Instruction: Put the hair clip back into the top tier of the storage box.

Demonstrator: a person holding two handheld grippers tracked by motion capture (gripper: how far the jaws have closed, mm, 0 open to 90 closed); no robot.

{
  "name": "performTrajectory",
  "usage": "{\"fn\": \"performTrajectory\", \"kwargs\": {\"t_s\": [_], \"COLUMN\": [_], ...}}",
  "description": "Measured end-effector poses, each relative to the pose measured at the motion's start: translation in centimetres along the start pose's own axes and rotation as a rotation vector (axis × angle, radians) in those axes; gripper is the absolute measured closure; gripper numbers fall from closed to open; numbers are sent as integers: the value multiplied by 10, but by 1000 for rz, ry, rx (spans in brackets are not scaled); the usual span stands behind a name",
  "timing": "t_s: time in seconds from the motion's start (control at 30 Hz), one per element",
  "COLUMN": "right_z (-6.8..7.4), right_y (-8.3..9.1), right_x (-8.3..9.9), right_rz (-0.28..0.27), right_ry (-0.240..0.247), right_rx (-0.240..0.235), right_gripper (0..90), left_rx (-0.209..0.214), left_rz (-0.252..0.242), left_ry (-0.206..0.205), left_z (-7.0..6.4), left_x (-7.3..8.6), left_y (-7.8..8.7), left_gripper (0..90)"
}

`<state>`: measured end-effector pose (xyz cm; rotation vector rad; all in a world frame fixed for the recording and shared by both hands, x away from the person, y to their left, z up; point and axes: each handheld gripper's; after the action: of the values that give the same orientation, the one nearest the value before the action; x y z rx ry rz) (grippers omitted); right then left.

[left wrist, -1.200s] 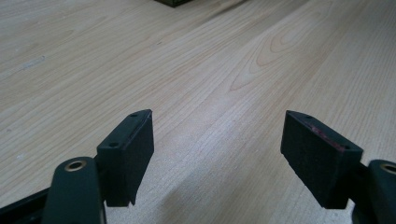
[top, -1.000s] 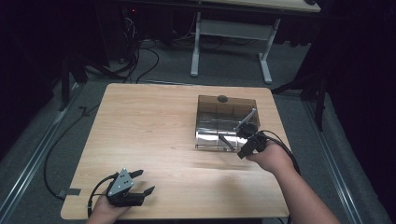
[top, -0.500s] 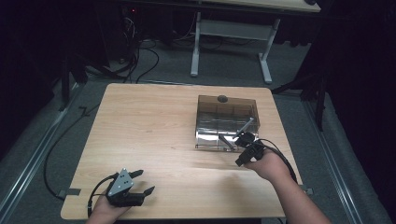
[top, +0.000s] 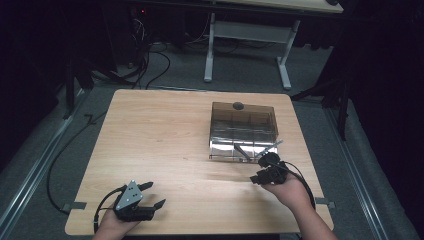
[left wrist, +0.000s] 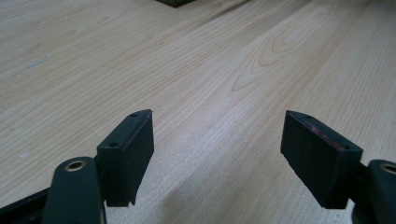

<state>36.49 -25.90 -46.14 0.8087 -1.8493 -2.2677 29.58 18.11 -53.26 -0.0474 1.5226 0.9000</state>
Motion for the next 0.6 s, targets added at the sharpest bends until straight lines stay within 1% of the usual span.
{"fn": "performTrajectory", "kwargs": {"t_s": [0.07,0.17,0.27,0.3,0.4,0.57,0.6], "right_z": [1,0,0,-1,-4,-7,-8], "right_y": [-2,-6,-10,-11,-14,-19,-20], "right_x": [6,15,23,27,37,51,55], "right_rz": [-39,-99,-160,-190,-257,-340,-371], "right_ry": [5,8,10,7,-10,-27,-26], "right_rx": [10,-4,-2,-3,-39,-54,-51], "right_gripper": [597,574,563,561,545,513,505], "left_rx": [-2,-3,-8,-8,-14,-23,-26], "left_rz": [-2,-3,-6,-6,-6,1,1], "left_ry": [4,7,4,4,12,14,14], "left_z": [0,1,0,0,1,1,1], "left_x": [0,0,0,0,0,0,0], "left_y": [0,0,1,1,0,0,0], "left_gripper": [261,261,260,260,259,258,258]}}
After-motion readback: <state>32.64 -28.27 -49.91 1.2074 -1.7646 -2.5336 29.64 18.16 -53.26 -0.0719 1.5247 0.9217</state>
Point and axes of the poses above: each handheld gripper's, and its own axes: y roughly backward along the jaws, x roughly out of its underside, z roughly to its left, and after that the axes turned 6 degrees about -y, right-handed
